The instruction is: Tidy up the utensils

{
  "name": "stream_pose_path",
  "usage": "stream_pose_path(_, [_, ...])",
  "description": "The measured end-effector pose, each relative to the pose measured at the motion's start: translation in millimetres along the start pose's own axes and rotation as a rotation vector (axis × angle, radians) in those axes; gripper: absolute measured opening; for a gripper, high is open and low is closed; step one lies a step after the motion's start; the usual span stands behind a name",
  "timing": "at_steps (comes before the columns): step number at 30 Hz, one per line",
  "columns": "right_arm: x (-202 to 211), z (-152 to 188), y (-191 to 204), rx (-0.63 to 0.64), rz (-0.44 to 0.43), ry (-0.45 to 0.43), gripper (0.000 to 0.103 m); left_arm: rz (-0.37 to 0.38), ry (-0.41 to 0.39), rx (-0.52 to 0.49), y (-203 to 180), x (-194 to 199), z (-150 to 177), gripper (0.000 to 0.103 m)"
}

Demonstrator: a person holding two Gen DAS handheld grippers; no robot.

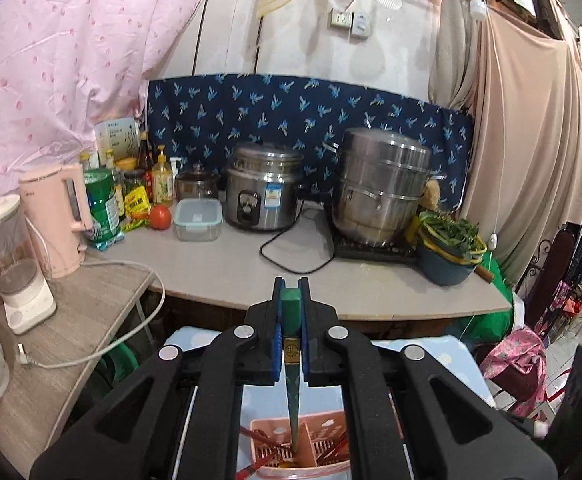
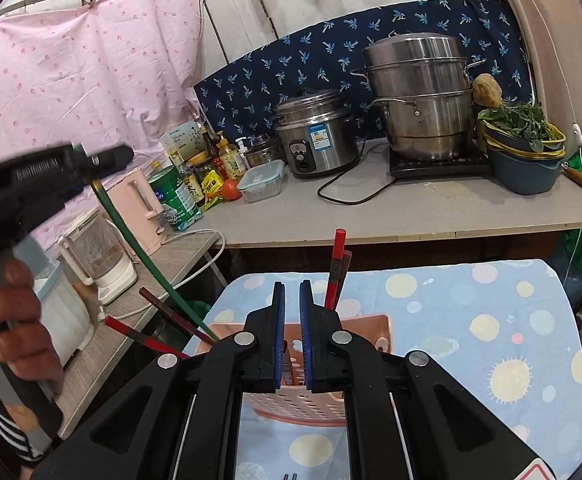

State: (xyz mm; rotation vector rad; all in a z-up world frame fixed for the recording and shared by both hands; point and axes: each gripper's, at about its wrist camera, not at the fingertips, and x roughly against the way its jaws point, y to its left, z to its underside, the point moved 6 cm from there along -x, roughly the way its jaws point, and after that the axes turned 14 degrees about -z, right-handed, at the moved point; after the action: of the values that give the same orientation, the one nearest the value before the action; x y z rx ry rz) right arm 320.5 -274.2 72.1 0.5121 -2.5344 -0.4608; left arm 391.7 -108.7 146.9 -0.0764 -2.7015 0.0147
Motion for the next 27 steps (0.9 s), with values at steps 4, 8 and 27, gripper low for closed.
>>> stream_pose_path(4, [3, 1, -2, -0.007, 0.009, -0.009, 0.015, -0.028, 0.003, -0.008, 0, -4, 15, 0.008])
stream_pose_path(8, [12, 0, 2, -0.007, 0.011, -0.027, 0.025, -0.031, 0.016, 0.012, 6, 3, 20, 0.041])
stream_pose_path(27, [95, 112, 41, -0.035, 0.017, 0.076, 0.038, -0.093, 0.190, -0.024, 65, 94, 139, 0.057])
